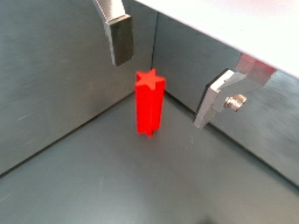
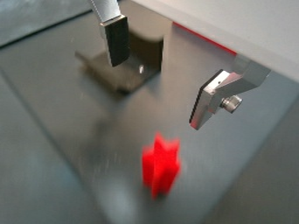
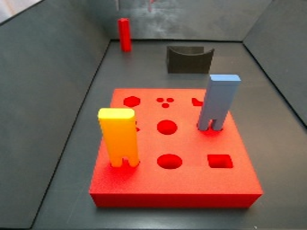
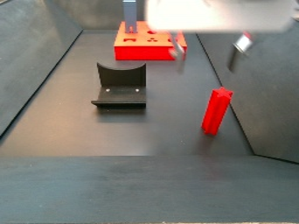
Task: Pick up the star object. Move up. Move to above the board. Insert the star object.
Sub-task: Pick up the star object.
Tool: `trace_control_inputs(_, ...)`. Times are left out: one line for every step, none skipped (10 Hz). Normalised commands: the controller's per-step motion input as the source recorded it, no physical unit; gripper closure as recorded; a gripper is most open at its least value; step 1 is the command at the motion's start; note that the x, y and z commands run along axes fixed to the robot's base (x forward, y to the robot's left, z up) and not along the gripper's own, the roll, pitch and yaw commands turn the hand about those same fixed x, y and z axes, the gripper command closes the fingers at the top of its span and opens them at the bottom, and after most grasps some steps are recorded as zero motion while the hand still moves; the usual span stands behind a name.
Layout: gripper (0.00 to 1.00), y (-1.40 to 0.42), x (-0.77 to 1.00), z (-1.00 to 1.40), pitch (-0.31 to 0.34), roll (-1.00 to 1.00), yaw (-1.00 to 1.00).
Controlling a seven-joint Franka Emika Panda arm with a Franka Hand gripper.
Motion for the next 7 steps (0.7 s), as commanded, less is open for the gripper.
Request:
trace_control_inputs(0.00,0.35,-0.24,-0.20,-0.116,0.00,0.17)
trace_control_inputs(0.00,0.00,0.00,0.00,0.000,-0.01,0.00)
trace_control_inputs(0.00,0.00,0.00,-0.43,-0.080,0.00,0.00)
trace_control_inputs(0.00,0.00,0.00,-0.84,-0.127,0.06,0.04)
trace_control_inputs(0.00,0.00,0.00,-0.95,-0.119,0.09,0.09)
trace_control_inputs(0.00,0.01,0.00,-0.98,-0.099,0.12,0.10)
trace_control_inputs(0.00,0.00,-0.09,-1.00,-0.071,0.17,0.11)
